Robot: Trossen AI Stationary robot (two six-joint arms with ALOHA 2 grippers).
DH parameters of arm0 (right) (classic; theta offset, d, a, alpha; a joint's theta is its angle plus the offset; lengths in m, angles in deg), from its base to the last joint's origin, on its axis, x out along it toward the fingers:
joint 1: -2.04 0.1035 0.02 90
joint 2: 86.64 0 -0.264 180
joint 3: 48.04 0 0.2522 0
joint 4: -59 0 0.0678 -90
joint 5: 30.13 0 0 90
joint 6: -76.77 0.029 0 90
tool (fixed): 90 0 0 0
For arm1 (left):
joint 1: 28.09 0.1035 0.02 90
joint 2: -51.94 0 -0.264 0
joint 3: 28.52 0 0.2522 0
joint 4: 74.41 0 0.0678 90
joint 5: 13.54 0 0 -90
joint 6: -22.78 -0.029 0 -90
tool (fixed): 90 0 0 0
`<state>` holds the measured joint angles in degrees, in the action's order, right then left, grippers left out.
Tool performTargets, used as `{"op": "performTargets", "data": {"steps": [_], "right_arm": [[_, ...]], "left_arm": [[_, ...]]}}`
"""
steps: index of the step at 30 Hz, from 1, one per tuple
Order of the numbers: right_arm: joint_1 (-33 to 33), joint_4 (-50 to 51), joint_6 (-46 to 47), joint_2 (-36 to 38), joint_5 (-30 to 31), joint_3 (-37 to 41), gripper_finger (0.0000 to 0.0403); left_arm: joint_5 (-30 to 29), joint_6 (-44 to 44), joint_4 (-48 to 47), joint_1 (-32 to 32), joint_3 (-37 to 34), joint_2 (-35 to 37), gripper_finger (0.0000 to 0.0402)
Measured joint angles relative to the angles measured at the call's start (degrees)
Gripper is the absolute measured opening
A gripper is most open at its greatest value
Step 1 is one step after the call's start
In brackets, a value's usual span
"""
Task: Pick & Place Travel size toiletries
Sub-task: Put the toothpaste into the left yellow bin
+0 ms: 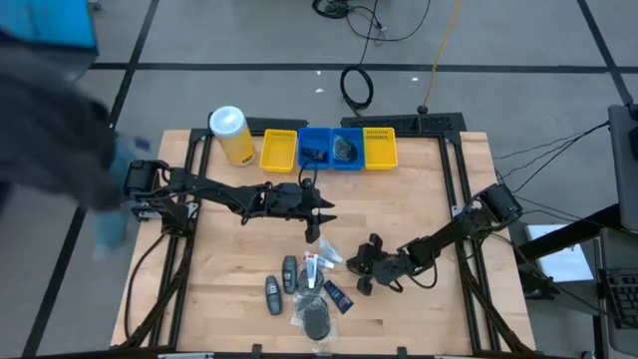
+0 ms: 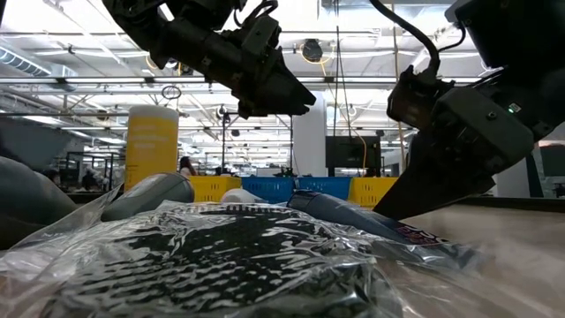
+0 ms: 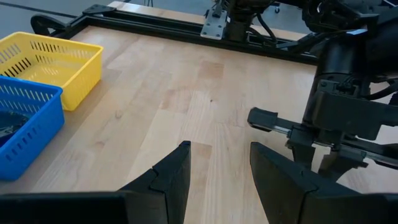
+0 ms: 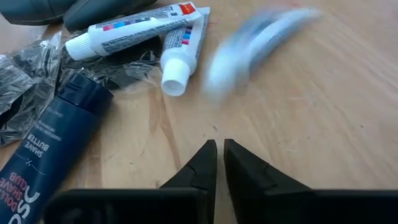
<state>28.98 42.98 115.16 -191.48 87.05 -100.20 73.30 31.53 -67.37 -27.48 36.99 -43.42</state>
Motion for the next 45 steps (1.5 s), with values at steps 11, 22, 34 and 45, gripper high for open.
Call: {"op": "performTargets", "data": {"steps": [11,22,34,45], "right_arm": [[-0.5,0.2,-2.0,0.3,-0.3,0.0,0.0012],[-9.5,-4.0,-9.7,2.0,-10.1,0.1,0.0048],[-14.5,-8.2,-14.3,2.1,-18.6,0.0,0.0125],[-14.6,-9.4,-15.3,2.1,-19.2,0.0,0.0150]], "left_arm": [[0.0,0.0,0.0,0.0,0.0,0.0,0.0163],[-2.5,-4.7,-7.8,0.2,0.0,0.2,0.0163],[-5.4,-18.0,-30.2,0.2,0.0,3.7,0.0163],[-2.5,-19.9,-34.6,-0.2,0.0,2.7,0.0163]]}}
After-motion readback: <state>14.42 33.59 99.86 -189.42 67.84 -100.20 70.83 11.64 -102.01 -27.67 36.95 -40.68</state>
